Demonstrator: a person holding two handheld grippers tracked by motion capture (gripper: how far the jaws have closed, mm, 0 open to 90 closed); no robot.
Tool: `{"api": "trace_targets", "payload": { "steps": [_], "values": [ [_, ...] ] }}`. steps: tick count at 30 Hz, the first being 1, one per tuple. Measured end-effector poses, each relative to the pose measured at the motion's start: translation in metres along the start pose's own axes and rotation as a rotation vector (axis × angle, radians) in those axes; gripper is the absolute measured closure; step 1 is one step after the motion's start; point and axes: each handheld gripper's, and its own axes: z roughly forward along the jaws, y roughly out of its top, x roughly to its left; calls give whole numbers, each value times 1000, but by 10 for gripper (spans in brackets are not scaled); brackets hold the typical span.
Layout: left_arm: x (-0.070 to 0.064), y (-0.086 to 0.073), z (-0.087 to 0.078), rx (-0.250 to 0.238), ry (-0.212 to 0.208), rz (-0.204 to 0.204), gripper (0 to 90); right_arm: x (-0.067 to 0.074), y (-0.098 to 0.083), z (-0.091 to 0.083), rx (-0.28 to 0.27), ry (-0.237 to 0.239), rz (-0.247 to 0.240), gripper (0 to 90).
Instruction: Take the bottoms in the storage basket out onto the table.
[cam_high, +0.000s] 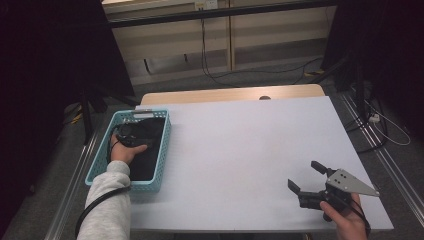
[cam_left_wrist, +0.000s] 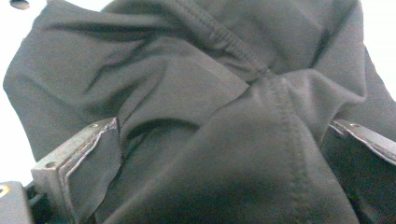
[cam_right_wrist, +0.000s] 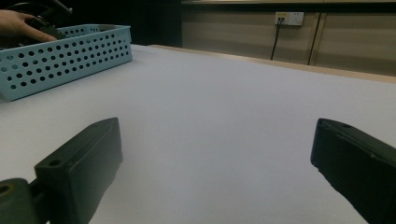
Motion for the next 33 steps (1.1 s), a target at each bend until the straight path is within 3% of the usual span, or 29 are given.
{"api": "trace_targets", "payload": {
  "steps": [3, 7, 9, 18, 20, 22, 23, 24, 27, 29, 30, 33],
  "values": [
    [2, -3, 2, -22, -15, -16, 0, 0, 0, 0, 4, 5, -1, 16],
    [1, -4, 3, -28, 0, -17, 0, 1, 0, 1, 5, 10, -6, 16],
    [-2, -3, 3, -17, 2, -43, 0, 1, 0, 1, 4, 10, -7, 17],
    [-13, 3, 4, 30, 5, -67, 16, 2, 0, 1, 17, 22, -6, 16],
    [-16, 4, 3, 30, -20, -63, 55, 1, 0, 1, 14, 21, -7, 16],
    [-18, 5, 0, 33, -60, -56, 165, 1, 0, 1, 17, 22, -6, 16],
    [-19, 5, -1, 30, -73, -78, 277, 2, 0, 2, 20, 27, -5, 16],
    [-19, 5, -1, 21, -85, -83, 277, 2, 0, 2, 20, 27, -5, 16],
    [-18, 2, -3, 6, -144, -130, 438, 2, 0, 2, 23, 32, -10, 16],
    [-16, 1, -3, 20, -195, -174, 567, 3, 0, 3, 24, 34, -8, 16],
    [-17, 0, -2, 12, -213, -214, 567, 3, 0, 3, 24, 34, -8, 16],
    [-17, 2, -3, 35, -221, -211, 609, 2, -1, 4, 29, 38, -9, 17]
  ]
}}
